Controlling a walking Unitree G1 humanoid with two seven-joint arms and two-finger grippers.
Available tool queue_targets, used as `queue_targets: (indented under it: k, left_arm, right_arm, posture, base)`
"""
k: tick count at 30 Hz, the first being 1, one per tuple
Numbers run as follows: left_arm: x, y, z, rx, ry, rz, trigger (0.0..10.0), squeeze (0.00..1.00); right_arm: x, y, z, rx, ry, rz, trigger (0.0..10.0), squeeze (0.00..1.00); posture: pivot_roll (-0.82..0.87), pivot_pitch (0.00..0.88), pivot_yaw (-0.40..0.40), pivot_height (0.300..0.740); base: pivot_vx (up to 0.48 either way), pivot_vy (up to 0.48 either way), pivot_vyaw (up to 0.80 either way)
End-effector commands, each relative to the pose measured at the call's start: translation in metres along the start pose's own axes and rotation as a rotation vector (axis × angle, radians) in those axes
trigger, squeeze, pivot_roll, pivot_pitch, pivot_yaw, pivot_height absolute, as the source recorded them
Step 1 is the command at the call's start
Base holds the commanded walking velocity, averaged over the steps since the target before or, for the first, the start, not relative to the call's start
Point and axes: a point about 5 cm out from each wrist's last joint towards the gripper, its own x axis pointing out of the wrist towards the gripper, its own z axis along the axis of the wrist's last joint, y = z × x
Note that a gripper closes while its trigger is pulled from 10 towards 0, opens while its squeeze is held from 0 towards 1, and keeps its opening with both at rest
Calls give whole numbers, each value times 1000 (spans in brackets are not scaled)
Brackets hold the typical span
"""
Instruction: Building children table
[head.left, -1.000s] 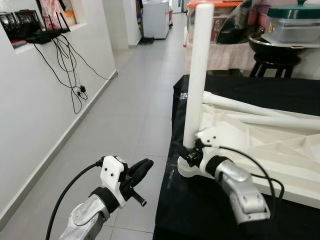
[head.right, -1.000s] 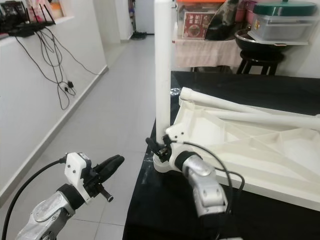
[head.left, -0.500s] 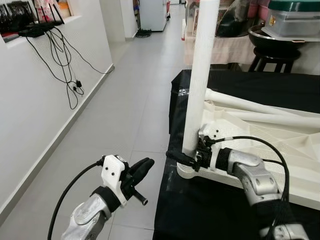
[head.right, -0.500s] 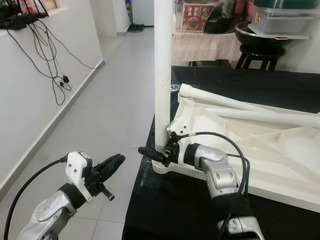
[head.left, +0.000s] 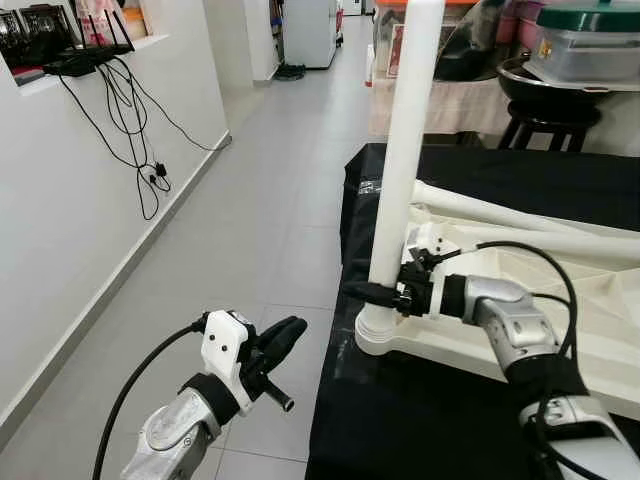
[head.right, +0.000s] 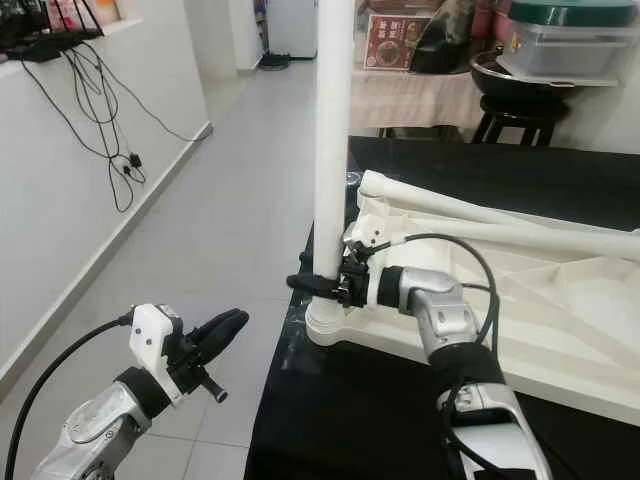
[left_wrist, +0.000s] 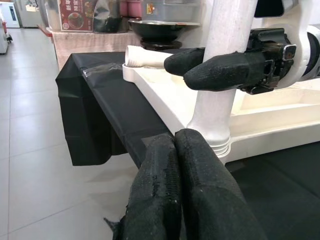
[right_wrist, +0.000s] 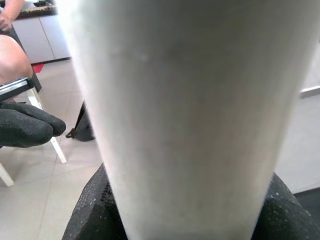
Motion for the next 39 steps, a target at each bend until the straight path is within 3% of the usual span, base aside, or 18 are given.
queue_targets:
  k: [1, 5, 10, 11, 12, 13, 14, 15, 17, 18, 19, 28, 29, 30, 32, 33, 38, 39]
  left_arm:
    - [0, -1, -2, -5, 14, -1, 10000, 0]
    - [1, -1, -2, -7, 13, -1, 10000, 0]
    - [-1, 0, -1, -9, 8, 2, 10000, 0]
    - [-1, 0, -1, -9, 8, 2, 10000, 0]
    - [-1, 1, 0, -8, 7, 3, 10000, 0]
    - [-1, 2, 1, -6, 5, 7, 10000, 0]
    - [-1, 2, 1, -6, 5, 7, 10000, 0]
    - [-2, 5, 1, -3, 3, 12, 10000, 0]
    - [-3, 6, 1, -3, 3, 14, 10000, 0]
    - [-2, 6, 1, -3, 1, 18, 10000, 0]
    - [-1, 5, 1, -9, 4, 6, 10000, 0]
    - [1, 6, 0, -9, -1, 18, 10000, 0]
    - [1, 6, 0, -8, -1, 20, 10000, 0]
    - [1, 6, 0, -8, 0, 20, 10000, 0]
    - [1, 6, 0, -8, 0, 20, 10000, 0]
    - [1, 6, 0, -9, 1, 18, 10000, 0]
    - [2, 4, 0, -14, 3, 12, 10000, 0]
    - [2, 4, 0, -15, 4, 11, 10000, 0]
  right_arm:
    - [3, 2, 0, 18, -31, 33, 0, 0]
    - [3, 5, -3, 14, -45, -3, 0, 0]
    - [11, 10, -12, 61, -74, -290, 0, 0]
    - [11, 10, -12, 61, -74, -290, 0, 0]
    - [16, 12, -16, 86, -109, -499, 0, 0]
    - [22, 27, -30, 128, -99, -635, 0, 0]
    - [22, 27, -30, 128, -99, -635, 0, 0]
    - [29, 45, -21, -74, -96, -712, 0, 0]
    - [32, 47, -19, -106, -91, -677, 0, 0]
    - [30, 38, -30, -12, -64, -693, 0, 0]
    - [29, 35, -31, 11, -59, -694, 0, 0]
    - [34, 36, -31, 15, -30, -669, 0, 0]
    - [34, 36, -27, 32, -46, -660, 10000, 0]
    - [35, 37, -24, 37, -60, -626, 10000, 235]
    - [35, 37, -24, 37, -60, -626, 10000, 235]
    - [38, 40, -19, 50, -88, -547, 10000, 1000]
    - [40, 39, -2, 31, -149, -326, 10000, 1000]
    - [38, 37, 2, 3, -141, -251, 10000, 596]
  posture:
    - [-3, 0, 6, 740]
    - [-10, 0, 9, 740]
    - [-22, 6, 6, 740]
    - [-22, 6, 6, 740]
    - [-33, 13, 9, 740]
    - [-41, 17, 12, 740]
    - [-41, 17, 12, 740]
    - [-56, 19, 34, 740]
    - [-56, 19, 34, 740]
    - [-71, 5, 43, 740]
    - [-48, 13, 23, 740]
    - [-54, 4, 26, 740]
    - [-54, 4, 26, 740]
    - [-48, 4, 24, 740]
    - [-48, 4, 24, 740]
    - [-47, 3, 24, 740]
    - [-36, 1, 20, 740]
    - [-31, 2, 20, 740]
  base:
    - [0, 0, 0]
    - [0, 0, 0]
    - [0, 0, 0]
    - [0, 0, 0]
    - [0, 0, 0]
    - [0, 0, 0]
    - [0, 0, 0]
    - [0, 0, 0]
    - [0, 0, 0]
    - [0, 0, 0]
    - [0, 0, 0]
    - [0, 0, 0]
    - [0, 0, 0]
    - [0, 0, 0]
    - [0, 0, 0]
    - [0, 0, 0]
    - [0, 0, 0]
    - [0, 0, 0]
